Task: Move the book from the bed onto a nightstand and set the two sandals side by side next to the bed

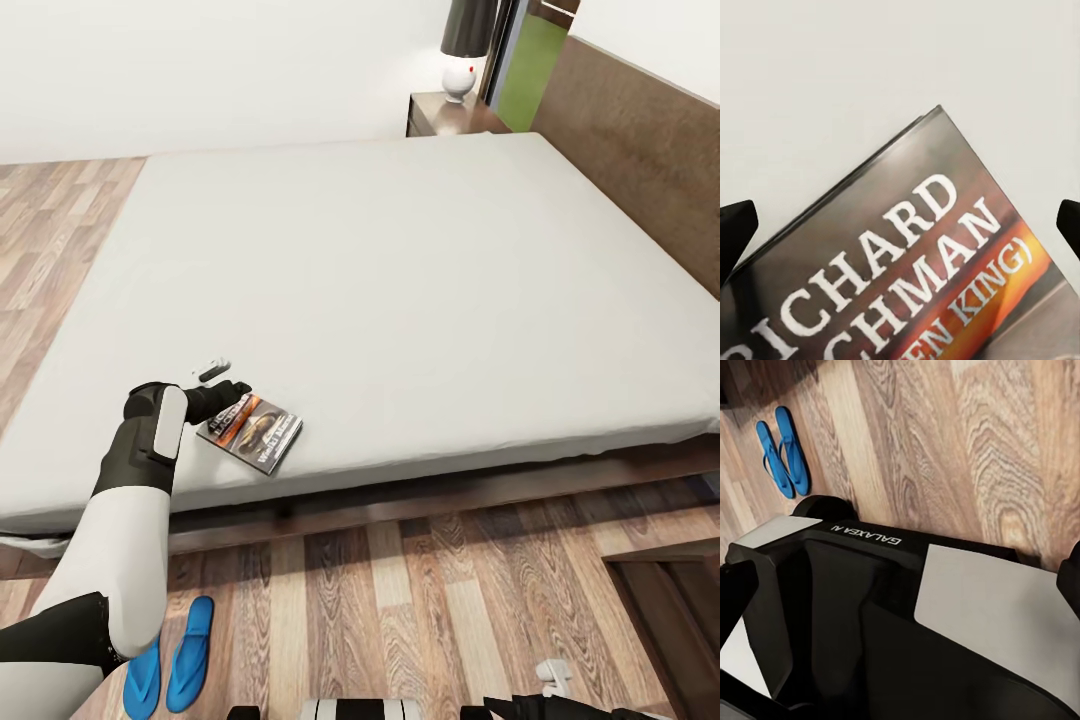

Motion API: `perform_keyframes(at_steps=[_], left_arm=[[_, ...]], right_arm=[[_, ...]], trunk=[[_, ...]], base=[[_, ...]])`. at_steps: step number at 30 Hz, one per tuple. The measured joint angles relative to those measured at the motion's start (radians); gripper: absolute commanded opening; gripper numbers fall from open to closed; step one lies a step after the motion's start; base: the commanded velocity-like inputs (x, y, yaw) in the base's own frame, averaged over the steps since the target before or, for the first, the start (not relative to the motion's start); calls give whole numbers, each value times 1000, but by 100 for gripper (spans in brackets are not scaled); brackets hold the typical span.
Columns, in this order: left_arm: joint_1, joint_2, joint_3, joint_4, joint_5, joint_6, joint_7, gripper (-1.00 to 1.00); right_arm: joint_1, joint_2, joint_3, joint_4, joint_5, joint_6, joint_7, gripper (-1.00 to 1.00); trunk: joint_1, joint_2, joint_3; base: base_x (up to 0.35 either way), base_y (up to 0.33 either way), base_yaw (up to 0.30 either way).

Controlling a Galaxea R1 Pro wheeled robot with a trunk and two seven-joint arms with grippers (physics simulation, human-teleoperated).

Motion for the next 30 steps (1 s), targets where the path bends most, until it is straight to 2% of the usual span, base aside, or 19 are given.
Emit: perform_keyframes(at_steps=[8, 18, 23, 30], left_arm=[[0, 0, 0, 0, 0, -1, 0, 100], [0, 0, 1, 0, 1, 0, 0, 100], [0, 0, 0, 0, 1, -1, 0, 100], [1, 0, 1, 0, 0, -1, 0, 100]], right_arm=[[0, 0, 0, -1, 0, 1, 1, 100], [0, 0, 0, -1, 0, 1, 1, 100], [0, 0, 0, -1, 0, 1, 1, 100], [0, 0, 0, -1, 0, -1, 1, 100]], trunk=[[0, 0, 1], [0, 0, 1], [0, 0, 1], [0, 0, 1]], base=[[0, 0, -125], [-5, 0, -11], [-196, 0, 0], [-29, 0, 0]])
